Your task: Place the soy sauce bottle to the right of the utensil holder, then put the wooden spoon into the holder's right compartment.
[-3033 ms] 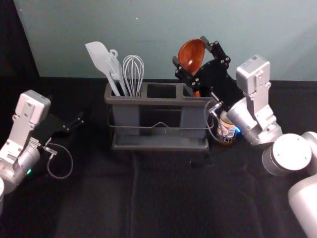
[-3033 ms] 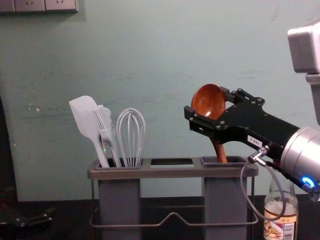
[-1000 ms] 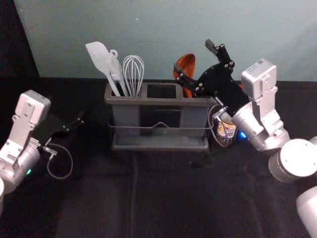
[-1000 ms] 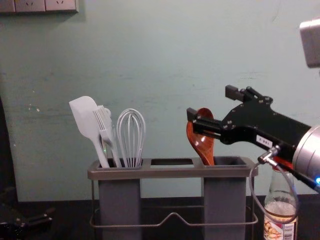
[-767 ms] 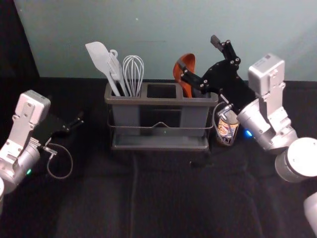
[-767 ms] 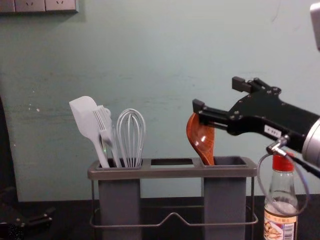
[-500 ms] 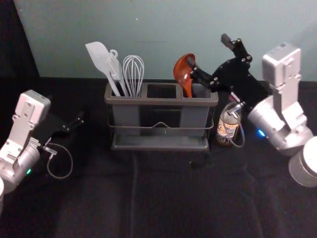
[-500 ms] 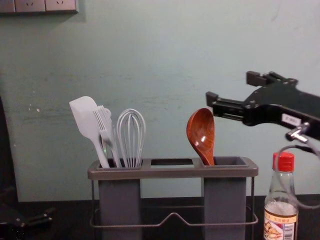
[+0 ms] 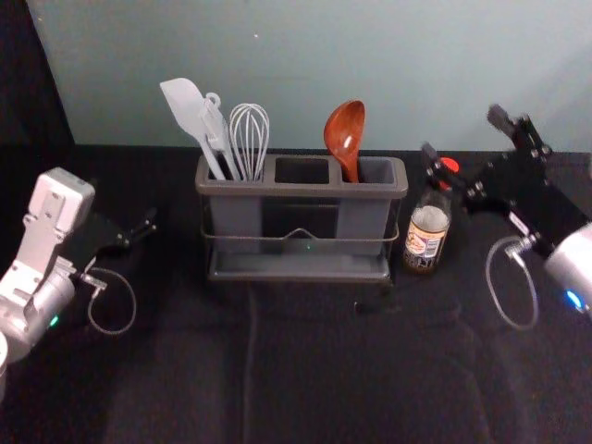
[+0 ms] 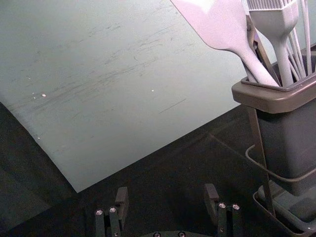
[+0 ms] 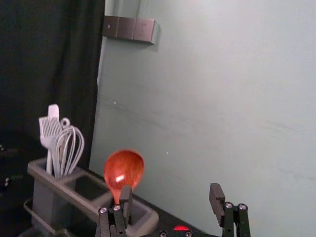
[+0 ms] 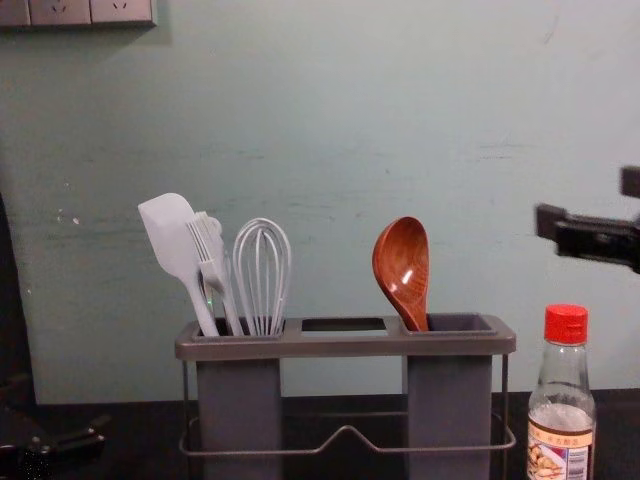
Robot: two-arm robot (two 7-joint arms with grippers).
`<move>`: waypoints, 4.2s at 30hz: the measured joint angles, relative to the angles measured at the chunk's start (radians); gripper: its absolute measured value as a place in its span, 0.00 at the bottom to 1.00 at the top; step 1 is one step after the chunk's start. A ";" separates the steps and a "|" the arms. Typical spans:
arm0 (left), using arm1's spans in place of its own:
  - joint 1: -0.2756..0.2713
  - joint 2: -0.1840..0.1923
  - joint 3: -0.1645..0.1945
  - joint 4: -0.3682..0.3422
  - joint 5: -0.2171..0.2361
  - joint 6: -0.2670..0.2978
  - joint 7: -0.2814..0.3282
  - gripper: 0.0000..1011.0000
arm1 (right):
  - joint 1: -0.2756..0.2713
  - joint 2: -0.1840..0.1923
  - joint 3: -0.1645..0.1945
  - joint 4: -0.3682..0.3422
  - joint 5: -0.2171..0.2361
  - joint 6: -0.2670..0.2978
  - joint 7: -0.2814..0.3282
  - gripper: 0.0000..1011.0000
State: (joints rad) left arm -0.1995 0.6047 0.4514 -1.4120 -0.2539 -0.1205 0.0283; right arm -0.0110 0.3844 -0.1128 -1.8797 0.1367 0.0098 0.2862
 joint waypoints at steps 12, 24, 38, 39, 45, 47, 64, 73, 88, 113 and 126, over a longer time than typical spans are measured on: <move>0.000 0.000 0.000 0.000 0.000 0.000 0.000 0.99 | -0.203 0.024 0.084 -0.012 0.035 -0.105 -0.007 0.99; 0.000 0.000 0.000 0.000 0.000 0.000 0.000 0.99 | -0.252 -0.009 0.095 0.101 0.060 -0.210 0.009 0.99; 0.000 0.000 0.000 0.000 0.000 0.000 0.000 0.99 | -0.173 -0.055 0.061 0.216 0.060 -0.232 0.014 0.99; 0.000 0.000 0.000 0.000 0.000 0.000 0.000 0.99 | -0.166 -0.058 0.058 0.222 0.060 -0.230 0.013 0.99; 0.000 0.000 0.000 0.000 0.000 0.000 0.000 0.99 | -0.113 -0.083 0.043 0.276 0.057 -0.221 -0.004 0.99; 0.000 0.000 0.000 0.000 0.000 0.000 0.000 0.99 | -0.102 -0.089 0.041 0.285 0.055 -0.220 -0.009 0.99; 0.000 0.000 0.000 0.000 0.000 0.000 0.000 0.99 | -0.062 -0.105 0.035 0.323 0.048 -0.219 -0.017 0.99; 0.000 0.000 0.000 0.000 0.000 0.000 0.000 0.99 | -0.064 -0.105 0.035 0.321 0.046 -0.219 -0.017 0.99; 0.000 0.000 0.000 0.000 0.000 0.000 0.000 0.99 | -0.066 -0.104 0.036 0.319 0.047 -0.218 -0.018 0.99; 0.000 0.000 0.000 0.000 0.000 0.000 0.000 0.99 | -0.066 -0.104 0.036 0.318 0.047 -0.218 -0.018 0.99; 0.000 0.000 0.000 0.000 0.000 0.000 0.000 0.99 | -0.066 -0.104 0.036 0.318 0.047 -0.218 -0.018 0.99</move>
State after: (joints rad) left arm -0.1995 0.6047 0.4514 -1.4120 -0.2539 -0.1205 0.0283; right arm -0.0773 0.2804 -0.0768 -1.5616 0.1833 -0.2082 0.2681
